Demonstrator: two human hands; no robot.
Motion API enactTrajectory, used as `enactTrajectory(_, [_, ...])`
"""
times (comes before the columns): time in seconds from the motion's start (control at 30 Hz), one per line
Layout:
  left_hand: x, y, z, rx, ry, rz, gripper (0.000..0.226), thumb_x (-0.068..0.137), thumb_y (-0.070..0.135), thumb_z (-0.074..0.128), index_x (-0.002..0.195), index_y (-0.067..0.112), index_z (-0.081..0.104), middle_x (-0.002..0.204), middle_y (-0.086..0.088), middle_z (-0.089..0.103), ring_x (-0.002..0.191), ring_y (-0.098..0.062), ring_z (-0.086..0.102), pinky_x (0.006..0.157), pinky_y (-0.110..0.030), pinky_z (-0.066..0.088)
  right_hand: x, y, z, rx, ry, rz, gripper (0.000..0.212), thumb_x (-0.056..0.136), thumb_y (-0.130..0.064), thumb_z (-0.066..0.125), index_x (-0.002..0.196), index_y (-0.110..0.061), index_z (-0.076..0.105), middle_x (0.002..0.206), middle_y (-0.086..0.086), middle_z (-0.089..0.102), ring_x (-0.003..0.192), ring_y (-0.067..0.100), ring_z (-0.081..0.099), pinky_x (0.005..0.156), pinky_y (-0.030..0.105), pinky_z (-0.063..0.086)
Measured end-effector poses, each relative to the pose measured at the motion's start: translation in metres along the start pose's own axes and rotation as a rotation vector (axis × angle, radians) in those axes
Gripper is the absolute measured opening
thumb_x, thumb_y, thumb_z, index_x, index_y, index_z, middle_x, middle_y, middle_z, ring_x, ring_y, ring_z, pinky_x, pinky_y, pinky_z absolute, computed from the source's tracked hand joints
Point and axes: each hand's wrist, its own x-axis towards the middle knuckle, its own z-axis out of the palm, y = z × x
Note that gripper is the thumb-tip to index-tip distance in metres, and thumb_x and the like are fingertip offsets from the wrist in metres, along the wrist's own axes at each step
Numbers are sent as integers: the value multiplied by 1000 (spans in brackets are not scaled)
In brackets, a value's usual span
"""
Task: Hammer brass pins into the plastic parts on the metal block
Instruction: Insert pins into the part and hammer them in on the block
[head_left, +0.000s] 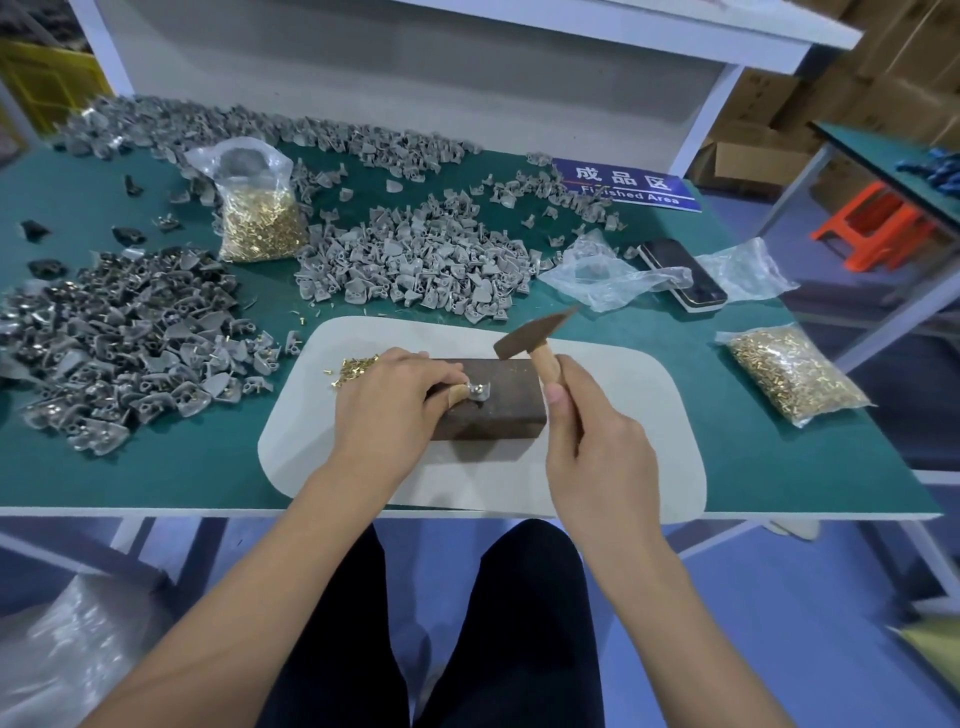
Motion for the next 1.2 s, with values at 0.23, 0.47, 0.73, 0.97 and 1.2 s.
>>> enactTrajectory(0.23, [-1, 0, 0, -18, -5, -8, 13, 89, 52, 68, 95, 44, 76, 104, 30, 70, 105, 0, 54, 61, -24, 34, 7, 5, -6, -174, -92, 25, 33, 106, -48, 29, 132, -42, 48, 91, 0, 72, 82, 36, 63, 64, 43, 49])
enactTrajectory(0.47, [-1, -2, 5, -28, -5, 7, 9, 92, 45, 68, 95, 40, 75, 102, 24, 72, 111, -8, 57, 68, -30, 46, 31, 38, 14, -355, -121, 266, 51, 104, -18, 43, 153, -31, 38, 119, 11, 60, 105, 38, 59, 74, 39, 38])
enactTrajectory(0.73, [-8, 4, 6, -76, 19, 43, 6, 94, 40, 67, 95, 37, 71, 95, 20, 70, 96, -7, 58, 77, -36, 53, 24, 42, 29, -318, -20, 250, 42, 101, -15, 50, 141, -25, 58, 122, 16, 52, 114, 38, 42, 94, 45, 35])
enactTrajectory(0.97, [-36, -25, -19, -128, 315, 130, 12, 83, 22, 75, 93, 29, 75, 102, 17, 70, 97, -1, 66, 74, -26, 56, 19, -16, 64, 148, 79, -375, 14, 95, -24, 66, 104, -24, 76, 102, -13, 72, 97, 19, 58, 85, 37, 42])
enactTrajectory(1.2, [-51, -78, -53, 10, 347, 60, 15, 84, 22, 77, 97, 28, 77, 104, 17, 68, 99, -6, 63, 72, -24, 55, 30, -64, 115, 163, -32, -455, 7, 88, -29, 73, 95, -30, 74, 97, -17, 72, 95, 18, 59, 83, 36, 36])
